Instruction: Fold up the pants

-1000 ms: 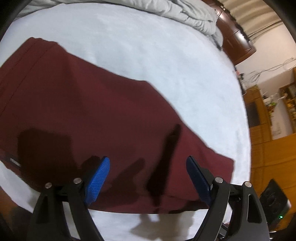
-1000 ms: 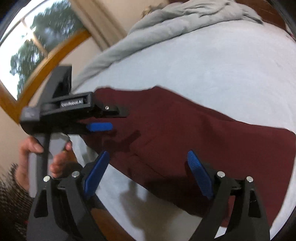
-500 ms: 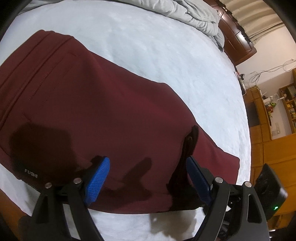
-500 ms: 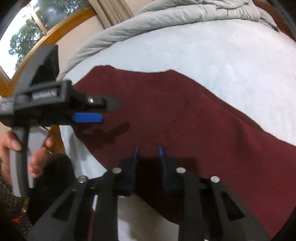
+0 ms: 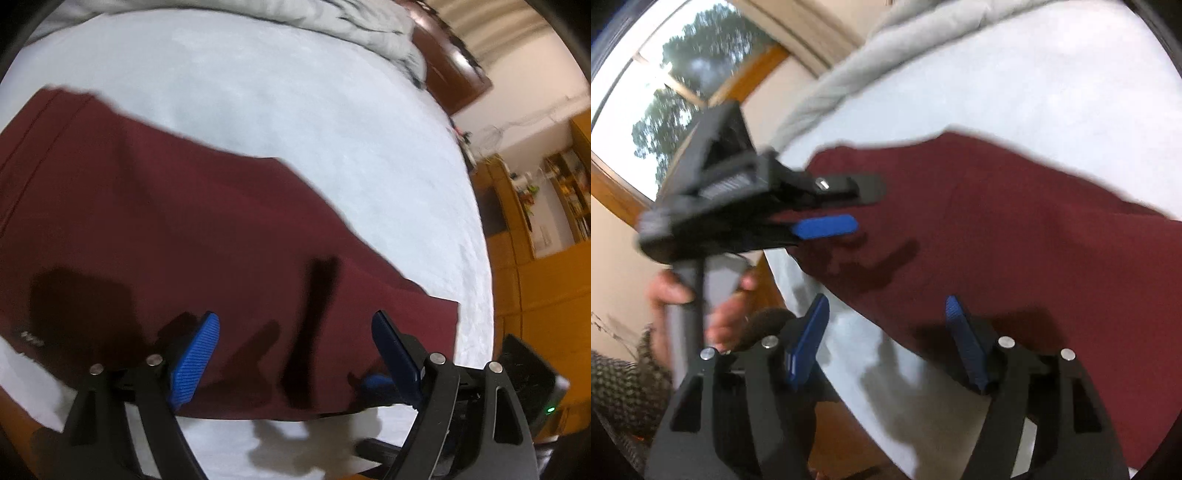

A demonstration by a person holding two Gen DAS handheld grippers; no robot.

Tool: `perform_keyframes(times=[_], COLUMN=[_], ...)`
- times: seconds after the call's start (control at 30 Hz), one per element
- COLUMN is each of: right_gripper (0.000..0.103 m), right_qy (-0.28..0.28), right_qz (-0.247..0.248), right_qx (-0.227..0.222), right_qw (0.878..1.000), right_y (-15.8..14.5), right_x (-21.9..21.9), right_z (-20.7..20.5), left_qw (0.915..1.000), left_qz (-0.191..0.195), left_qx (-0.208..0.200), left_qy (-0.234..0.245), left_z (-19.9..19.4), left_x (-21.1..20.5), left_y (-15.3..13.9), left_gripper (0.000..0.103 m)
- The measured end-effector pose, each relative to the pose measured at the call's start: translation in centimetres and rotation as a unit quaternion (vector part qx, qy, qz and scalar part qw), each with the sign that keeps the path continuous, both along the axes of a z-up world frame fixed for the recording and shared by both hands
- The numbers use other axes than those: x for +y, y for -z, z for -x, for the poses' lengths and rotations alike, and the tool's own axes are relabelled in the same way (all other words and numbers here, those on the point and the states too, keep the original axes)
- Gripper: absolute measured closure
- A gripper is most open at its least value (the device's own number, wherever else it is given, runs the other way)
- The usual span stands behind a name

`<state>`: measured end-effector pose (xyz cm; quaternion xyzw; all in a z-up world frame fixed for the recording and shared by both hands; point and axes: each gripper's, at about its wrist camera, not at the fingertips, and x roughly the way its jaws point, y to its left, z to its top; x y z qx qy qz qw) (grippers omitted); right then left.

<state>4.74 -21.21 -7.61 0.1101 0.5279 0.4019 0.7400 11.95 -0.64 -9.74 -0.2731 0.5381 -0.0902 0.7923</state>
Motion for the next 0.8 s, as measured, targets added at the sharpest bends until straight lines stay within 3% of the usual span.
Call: perform_keyframes(times=[0.13, 0.27, 0.33, 0.43, 0.5, 0.53, 0.57, 0.7, 0.8], right_gripper=[0.033, 0.029, 0.029, 0.029, 0.029, 0.034, 0.058, 0.072, 0.073], right_qy=[0.114, 0.225, 0.237, 0.230, 0.223, 0.227, 0.220, 0.200, 0.202], right_qz=[0.038, 0.065, 0.045, -0.034, -0.061, -0.069, -0.083, -0.119, -0.083], right_qx=[0.002, 0.053, 0.096, 0.164, 0.176, 0.176, 0.177, 0.156, 0.140], right_qw=[0.993, 0.971, 0.966, 0.959, 0.957, 0.955, 0.956, 0.960, 0.966], right_y=[-1.5, 0.4, 2.5, 6.3, 7.6, 8.0, 7.7, 4.5, 2.7], right_x=[-9.6, -19.4, -21.6, -22.5, -22.1, -22.1, -22.1, -22.2, -21.4], right_z=[0.5, 1.4, 1.4, 1.2, 0.4, 0.2, 0.2, 1.2, 2.0], left_qw=[0.9983, 0.9936, 0.9919, 0.9920, 0.9917, 0.9916, 0.9914, 0.9918, 0.9920], left_qz=[-0.002, -0.002, 0.013, 0.021, 0.029, 0.031, 0.034, 0.040, 0.030], left_qx=[-0.018, -0.029, -0.019, 0.005, 0.003, 0.005, 0.008, 0.014, 0.006], left_qy=[0.056, 0.109, 0.125, 0.124, 0.125, 0.126, 0.126, 0.121, 0.122], left_z=[-0.9, -0.9, -0.9, -1.2, -1.1, -1.1, -1.2, -0.9, -0.5], left_x=[-4.6, -8.7, -9.5, -9.3, -9.1, -9.0, -9.0, -9.3, -9.8], left_y=[-0.9, 0.0, 1.1, 3.3, 3.4, 3.4, 3.4, 3.3, 3.4], left_gripper=[0.018, 0.018, 0.018, 0.018, 0.018, 0.018, 0.018, 0.018, 0.018])
